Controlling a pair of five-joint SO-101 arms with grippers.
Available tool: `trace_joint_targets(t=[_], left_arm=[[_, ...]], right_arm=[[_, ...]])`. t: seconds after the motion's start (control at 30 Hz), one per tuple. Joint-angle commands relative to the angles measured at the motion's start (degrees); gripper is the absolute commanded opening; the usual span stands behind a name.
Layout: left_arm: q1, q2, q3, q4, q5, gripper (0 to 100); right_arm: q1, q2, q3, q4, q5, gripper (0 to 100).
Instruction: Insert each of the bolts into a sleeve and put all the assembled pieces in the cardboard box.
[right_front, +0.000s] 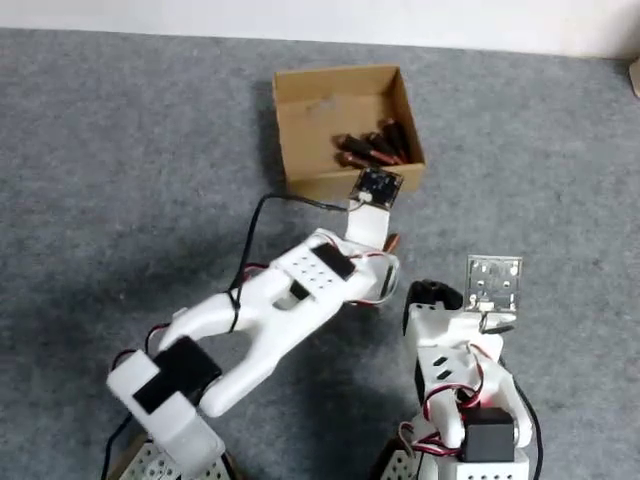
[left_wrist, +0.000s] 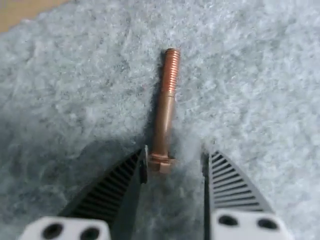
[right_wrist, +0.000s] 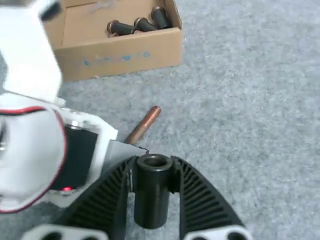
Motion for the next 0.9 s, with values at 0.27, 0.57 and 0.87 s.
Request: trace_joint_targets(t=[0.27, 0.57, 0.87], left_arm=[[0.75, 0.22, -4.0, -0.97, 1.23, 18], [-3.91, -17.8, -3.74, 11.78, -0.88, 19], [-2.95, -15.25, -2.51, 12.4, -7.82, 18]], right_arm=[[0.75, -0.4, 0.22, -3.12, 0.62, 0.5], [0.92, -0.4, 1.89, -4.97, 0.62, 0.5], [0.92, -0.4, 1.89, -4.7, 0.62, 0.5]])
